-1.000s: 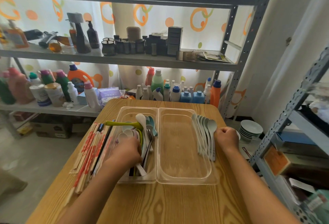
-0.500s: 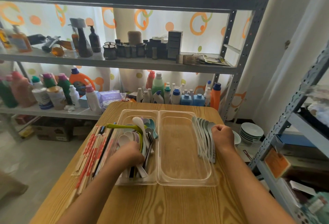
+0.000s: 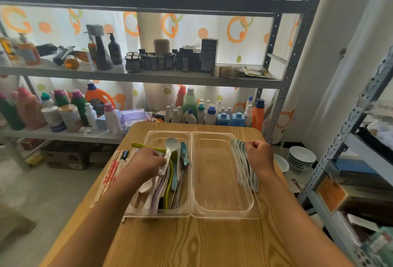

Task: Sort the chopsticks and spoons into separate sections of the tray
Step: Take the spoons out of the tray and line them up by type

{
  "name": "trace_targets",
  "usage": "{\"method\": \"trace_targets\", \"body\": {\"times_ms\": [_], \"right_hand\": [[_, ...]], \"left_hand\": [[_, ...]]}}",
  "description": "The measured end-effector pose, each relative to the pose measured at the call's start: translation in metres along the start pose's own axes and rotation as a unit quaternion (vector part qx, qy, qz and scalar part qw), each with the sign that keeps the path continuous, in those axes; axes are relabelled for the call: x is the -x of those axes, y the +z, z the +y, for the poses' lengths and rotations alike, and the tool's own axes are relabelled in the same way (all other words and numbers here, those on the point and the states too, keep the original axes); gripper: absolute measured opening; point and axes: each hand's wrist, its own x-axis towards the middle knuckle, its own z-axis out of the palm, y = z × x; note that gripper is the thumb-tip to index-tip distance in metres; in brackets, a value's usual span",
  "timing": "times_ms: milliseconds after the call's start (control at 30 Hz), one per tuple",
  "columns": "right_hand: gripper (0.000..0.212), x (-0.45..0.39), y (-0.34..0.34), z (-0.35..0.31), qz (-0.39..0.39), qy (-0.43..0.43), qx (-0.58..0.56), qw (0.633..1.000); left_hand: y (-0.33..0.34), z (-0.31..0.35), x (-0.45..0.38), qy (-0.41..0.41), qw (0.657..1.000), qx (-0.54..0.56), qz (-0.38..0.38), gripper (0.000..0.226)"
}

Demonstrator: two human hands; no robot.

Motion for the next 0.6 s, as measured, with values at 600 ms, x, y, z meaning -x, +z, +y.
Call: {"method": "trace_targets", "body": {"times_ms": [600], "right_hand": [[0.028, 0.045, 0.036, -0.078, -0.129, -0.112, -0.093, 0.981]], "left_hand": [[0.042, 0.016, 0.023, 0.169, 0.983, 0.055, 0.05, 0.015]]}}
